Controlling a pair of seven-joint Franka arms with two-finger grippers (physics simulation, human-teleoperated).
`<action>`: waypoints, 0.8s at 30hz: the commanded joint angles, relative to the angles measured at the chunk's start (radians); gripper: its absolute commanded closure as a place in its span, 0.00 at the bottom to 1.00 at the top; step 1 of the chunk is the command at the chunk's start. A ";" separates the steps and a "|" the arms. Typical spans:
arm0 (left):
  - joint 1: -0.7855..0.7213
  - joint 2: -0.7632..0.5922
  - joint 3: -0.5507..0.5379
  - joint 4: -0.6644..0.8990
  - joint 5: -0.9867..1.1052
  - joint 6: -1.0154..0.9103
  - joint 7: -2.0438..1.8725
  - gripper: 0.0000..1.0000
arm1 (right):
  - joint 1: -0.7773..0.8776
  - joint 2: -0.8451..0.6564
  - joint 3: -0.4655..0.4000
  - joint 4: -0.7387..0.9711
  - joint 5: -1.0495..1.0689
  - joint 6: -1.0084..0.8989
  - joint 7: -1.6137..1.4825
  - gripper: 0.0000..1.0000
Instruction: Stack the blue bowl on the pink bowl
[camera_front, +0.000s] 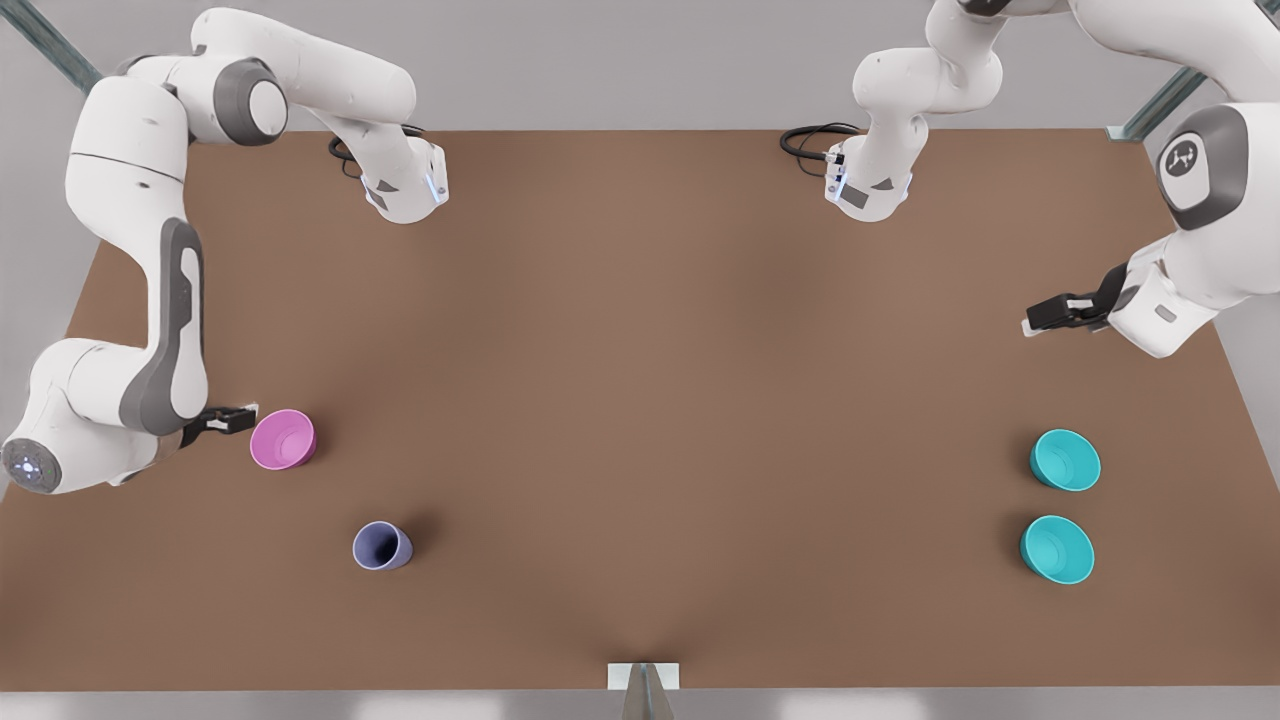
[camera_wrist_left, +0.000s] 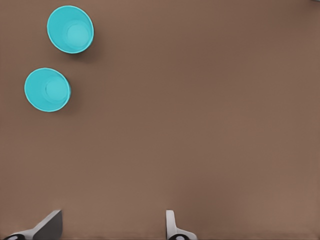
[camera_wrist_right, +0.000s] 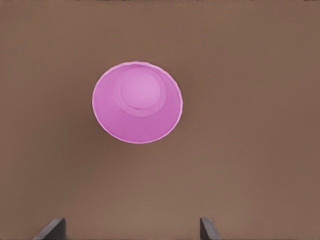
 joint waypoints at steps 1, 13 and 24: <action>-0.002 -0.001 0.001 -0.004 -0.005 -0.005 -0.013 0.00 | -0.014 0.023 -0.002 -0.017 -0.012 0.163 -0.118 0.00; -0.032 0.025 -0.010 -0.015 0.012 0.052 -0.003 0.00 | 0.000 0.045 -0.080 -0.192 -0.007 0.548 -0.337 0.00; -0.032 0.033 -0.011 -0.012 0.013 0.055 -0.005 0.00 | -0.005 0.096 -0.103 -0.259 0.073 0.519 -0.329 0.00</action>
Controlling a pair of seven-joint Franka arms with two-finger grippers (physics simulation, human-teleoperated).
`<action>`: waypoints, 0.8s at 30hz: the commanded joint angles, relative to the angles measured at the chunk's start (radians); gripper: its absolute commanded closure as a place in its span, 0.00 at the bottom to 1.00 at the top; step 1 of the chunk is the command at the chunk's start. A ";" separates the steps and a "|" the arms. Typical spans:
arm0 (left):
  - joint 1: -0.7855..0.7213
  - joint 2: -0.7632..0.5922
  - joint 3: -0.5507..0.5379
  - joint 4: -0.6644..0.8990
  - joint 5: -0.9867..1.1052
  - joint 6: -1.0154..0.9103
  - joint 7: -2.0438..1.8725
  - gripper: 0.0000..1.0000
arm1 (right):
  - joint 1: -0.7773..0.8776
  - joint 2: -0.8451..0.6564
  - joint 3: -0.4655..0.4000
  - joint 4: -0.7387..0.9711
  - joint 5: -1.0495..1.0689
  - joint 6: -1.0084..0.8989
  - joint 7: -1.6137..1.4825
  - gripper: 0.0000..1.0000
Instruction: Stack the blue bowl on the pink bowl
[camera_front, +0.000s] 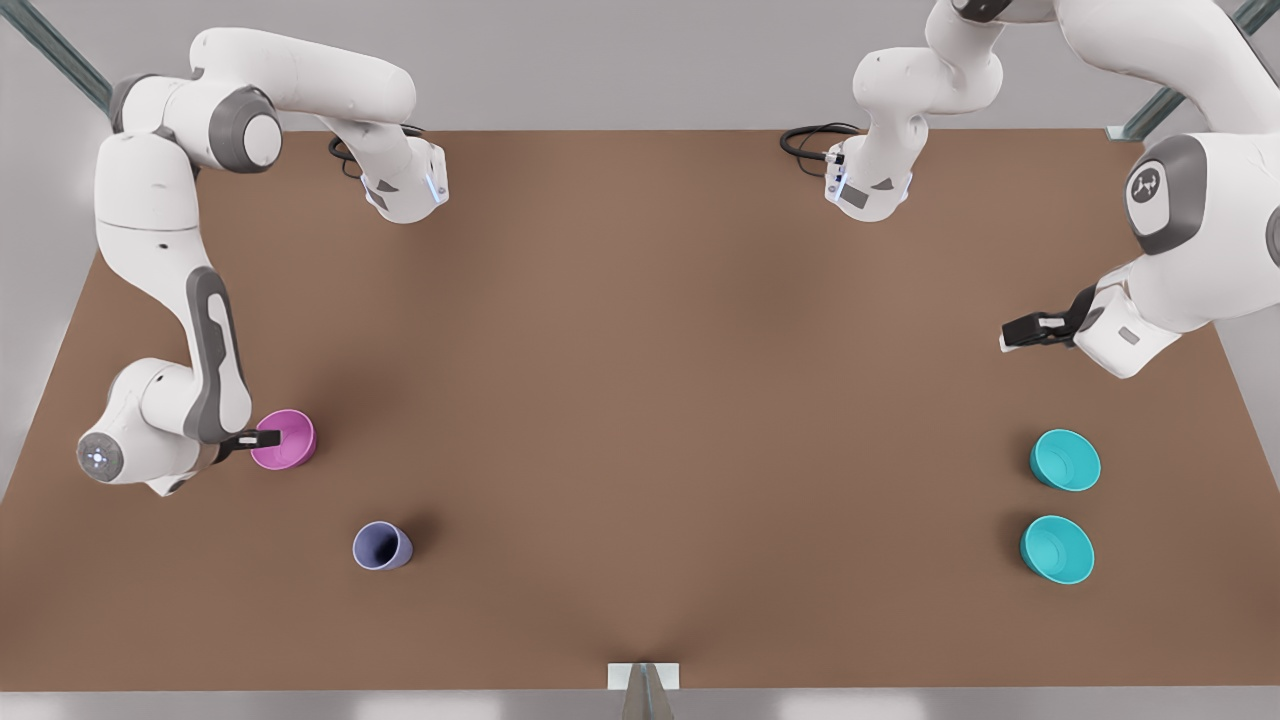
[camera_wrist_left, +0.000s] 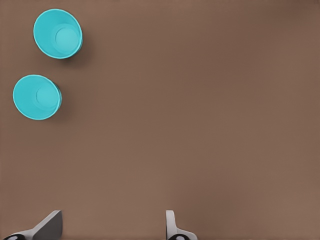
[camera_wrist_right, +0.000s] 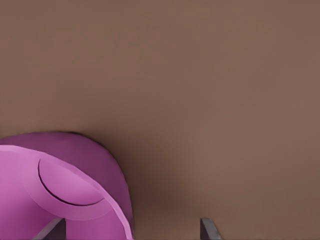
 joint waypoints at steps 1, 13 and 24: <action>0.000 -0.001 -0.001 0.001 0.001 0.006 0.000 0.00 | -0.001 0.006 0.000 0.001 0.010 0.014 -0.101 0.05; 0.002 -0.014 0.004 0.090 -0.007 -0.077 0.009 0.00 | 0.011 -0.031 0.004 0.041 0.044 -0.126 -0.109 0.79; 0.015 -0.013 0.059 0.105 -0.014 -0.125 0.012 0.00 | 0.588 -0.178 -0.074 0.122 0.486 -0.244 0.290 0.79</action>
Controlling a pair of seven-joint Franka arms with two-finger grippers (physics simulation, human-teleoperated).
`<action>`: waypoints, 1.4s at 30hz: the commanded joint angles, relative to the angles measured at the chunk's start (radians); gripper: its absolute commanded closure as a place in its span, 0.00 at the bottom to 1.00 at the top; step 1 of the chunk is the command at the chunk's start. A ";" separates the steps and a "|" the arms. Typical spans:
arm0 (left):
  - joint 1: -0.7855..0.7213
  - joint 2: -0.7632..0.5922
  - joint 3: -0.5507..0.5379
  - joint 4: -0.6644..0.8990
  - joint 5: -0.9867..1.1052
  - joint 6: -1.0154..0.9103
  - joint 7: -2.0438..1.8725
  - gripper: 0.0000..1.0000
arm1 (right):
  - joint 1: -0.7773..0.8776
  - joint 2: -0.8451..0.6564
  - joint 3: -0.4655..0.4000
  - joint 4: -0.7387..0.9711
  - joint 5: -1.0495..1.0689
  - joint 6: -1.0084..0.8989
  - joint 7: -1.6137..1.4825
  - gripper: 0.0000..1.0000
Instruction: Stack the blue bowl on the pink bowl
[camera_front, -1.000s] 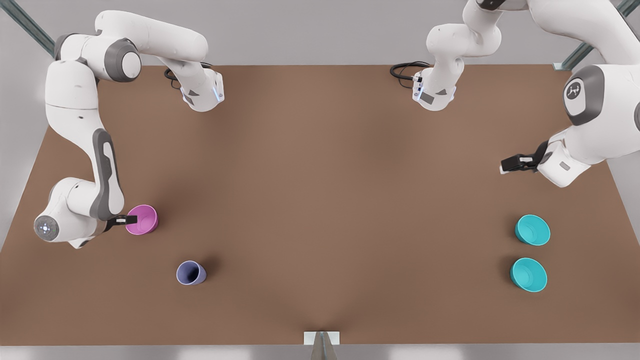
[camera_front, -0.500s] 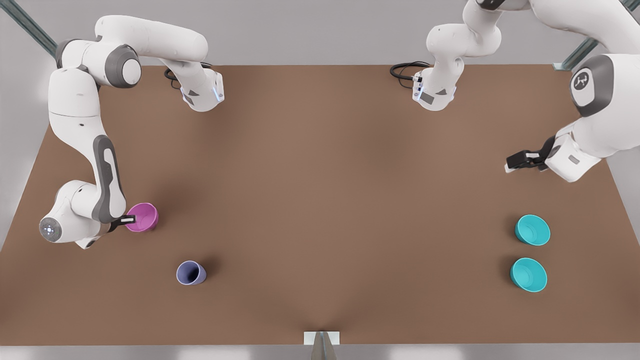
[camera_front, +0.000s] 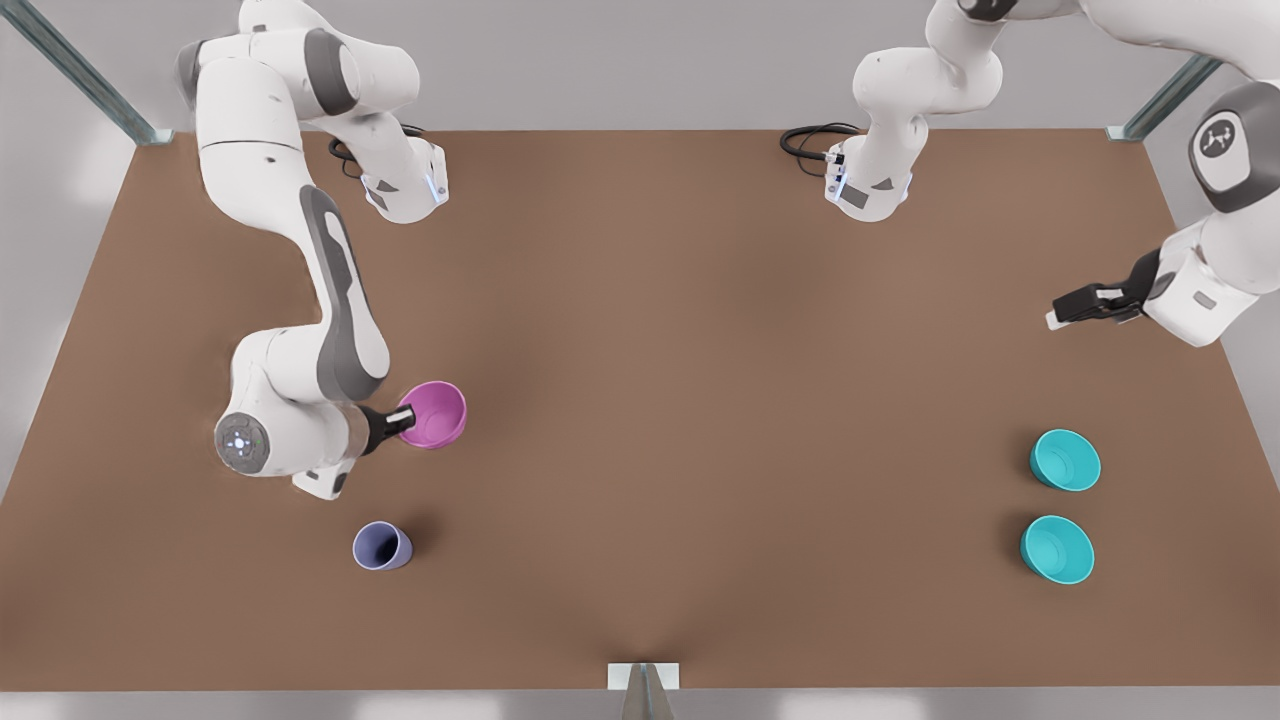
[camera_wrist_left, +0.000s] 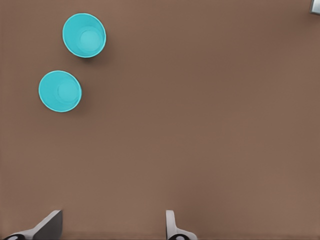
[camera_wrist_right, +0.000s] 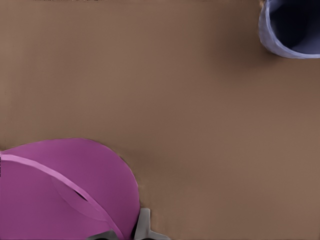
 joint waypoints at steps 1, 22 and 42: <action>-0.003 -0.001 0.005 0.001 0.001 -0.017 0.012 0.00 | 0.095 0.033 -0.003 0.010 0.188 0.094 0.416 0.79; -0.005 0.024 0.017 0.001 -0.036 -0.026 0.012 0.00 | 0.412 0.397 0.097 0.194 0.280 0.735 0.872 0.00; 0.244 0.400 0.169 -0.239 -0.317 0.672 0.867 0.00 | -0.223 -0.301 0.064 0.147 -0.366 -0.505 0.264 0.00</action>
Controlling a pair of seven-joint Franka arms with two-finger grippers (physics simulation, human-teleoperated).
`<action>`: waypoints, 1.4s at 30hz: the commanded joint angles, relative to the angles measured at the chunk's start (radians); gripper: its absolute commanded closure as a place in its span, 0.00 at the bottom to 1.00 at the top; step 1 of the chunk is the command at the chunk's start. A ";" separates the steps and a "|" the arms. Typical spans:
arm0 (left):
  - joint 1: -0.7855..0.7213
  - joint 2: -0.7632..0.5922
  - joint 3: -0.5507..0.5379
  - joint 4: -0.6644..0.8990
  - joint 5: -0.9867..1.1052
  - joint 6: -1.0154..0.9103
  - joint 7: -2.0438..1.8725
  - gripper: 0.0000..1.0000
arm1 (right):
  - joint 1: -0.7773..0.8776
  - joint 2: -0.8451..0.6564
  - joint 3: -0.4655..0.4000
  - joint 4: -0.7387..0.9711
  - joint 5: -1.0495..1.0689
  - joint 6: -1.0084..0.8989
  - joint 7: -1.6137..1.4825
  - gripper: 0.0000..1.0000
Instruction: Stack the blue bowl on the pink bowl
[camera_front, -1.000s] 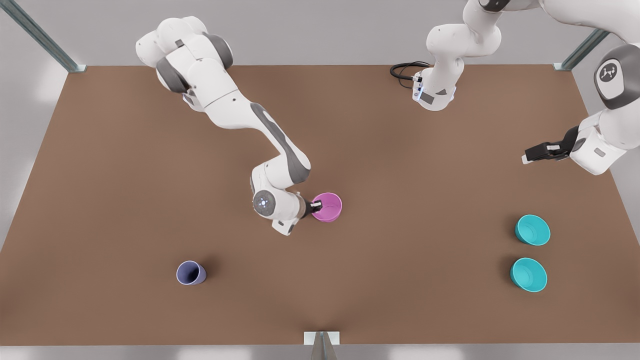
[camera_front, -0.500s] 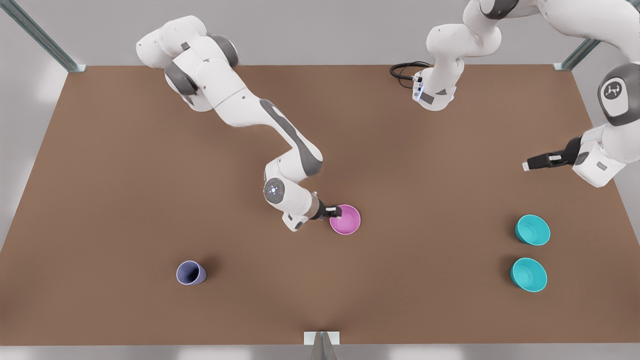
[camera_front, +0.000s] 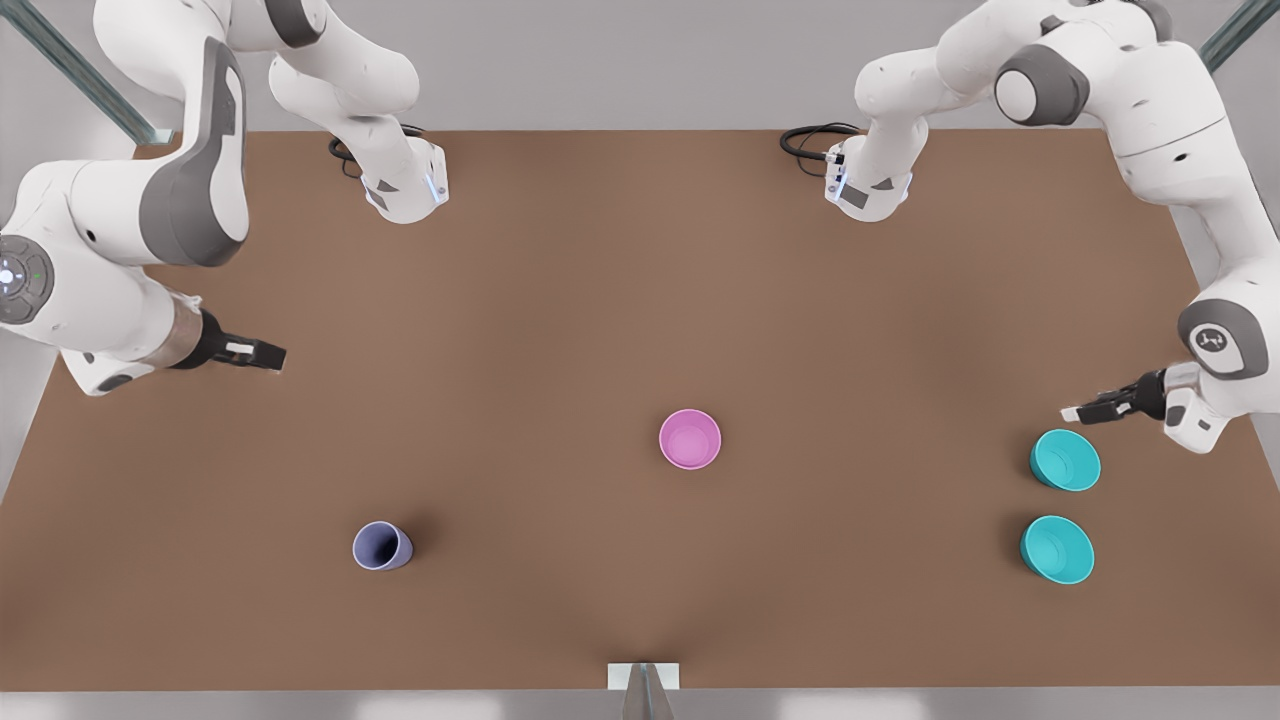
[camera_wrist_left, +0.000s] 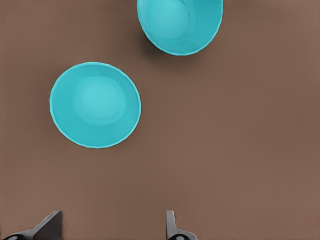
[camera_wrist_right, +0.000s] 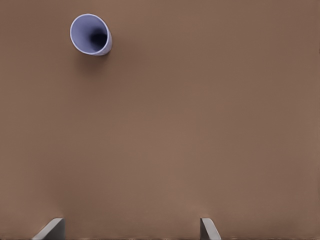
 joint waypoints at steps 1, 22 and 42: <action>0.015 0.032 0.000 0.004 -0.050 0.221 0.656 0.00 | 0.000 -0.002 -0.001 -0.002 -0.024 -0.151 -0.223 0.00; 0.102 0.268 -0.009 0.072 -0.166 0.321 0.682 0.00 | -0.006 -0.016 0.002 -0.017 -0.027 -0.144 -0.223 0.00; 0.095 0.280 -0.029 0.072 -0.182 0.341 0.550 0.66 | -0.014 0.003 0.001 -0.031 -0.027 -0.129 -0.235 0.00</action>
